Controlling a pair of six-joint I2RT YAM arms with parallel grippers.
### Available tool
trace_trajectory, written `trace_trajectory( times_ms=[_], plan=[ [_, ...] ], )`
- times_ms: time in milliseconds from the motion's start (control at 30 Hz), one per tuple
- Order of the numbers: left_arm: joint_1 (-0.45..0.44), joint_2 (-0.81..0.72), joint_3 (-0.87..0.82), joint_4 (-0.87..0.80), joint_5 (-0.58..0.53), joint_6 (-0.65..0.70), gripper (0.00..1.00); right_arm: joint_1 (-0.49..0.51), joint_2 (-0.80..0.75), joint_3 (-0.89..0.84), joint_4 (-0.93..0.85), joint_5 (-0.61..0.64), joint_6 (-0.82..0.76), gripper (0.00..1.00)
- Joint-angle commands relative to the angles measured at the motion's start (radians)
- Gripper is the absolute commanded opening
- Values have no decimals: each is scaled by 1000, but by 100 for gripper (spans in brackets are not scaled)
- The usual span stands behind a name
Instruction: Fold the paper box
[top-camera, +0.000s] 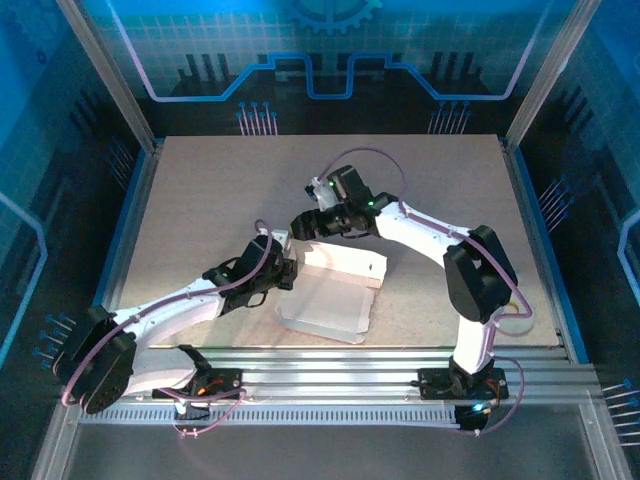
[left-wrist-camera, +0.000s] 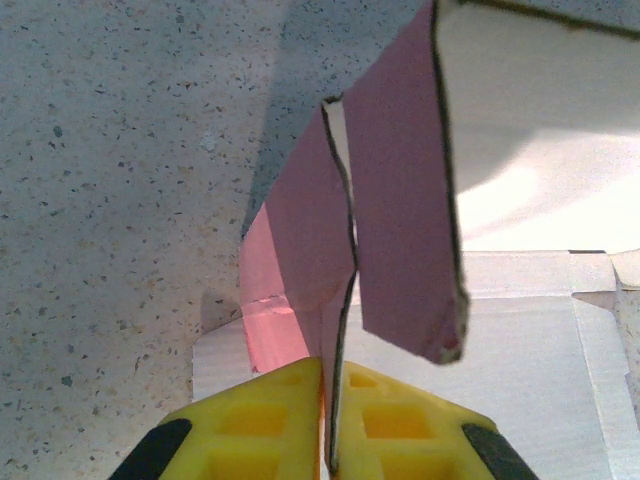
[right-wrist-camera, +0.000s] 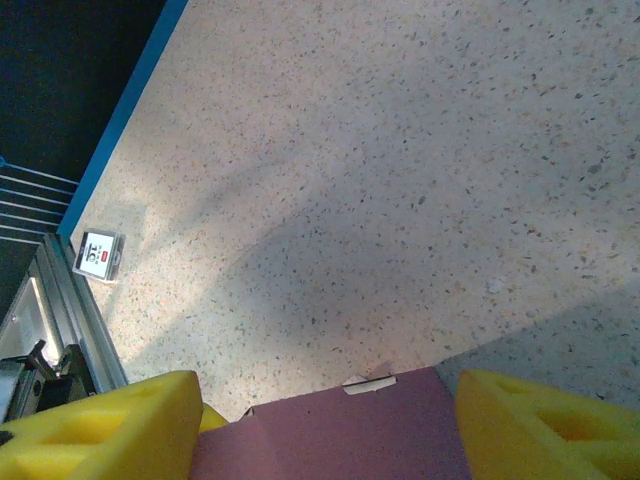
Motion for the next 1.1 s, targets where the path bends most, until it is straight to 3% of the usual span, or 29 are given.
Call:
trace_trajectory(
  times_ms=[0,1067],
  plan=[
    [-8,40,-36,-152,16,-24,11,0,16,13,39,-43,16,69],
    [-8,36,9,-182,52,-33,14,33,-14,-123,137,-8,40,69]
  ],
)
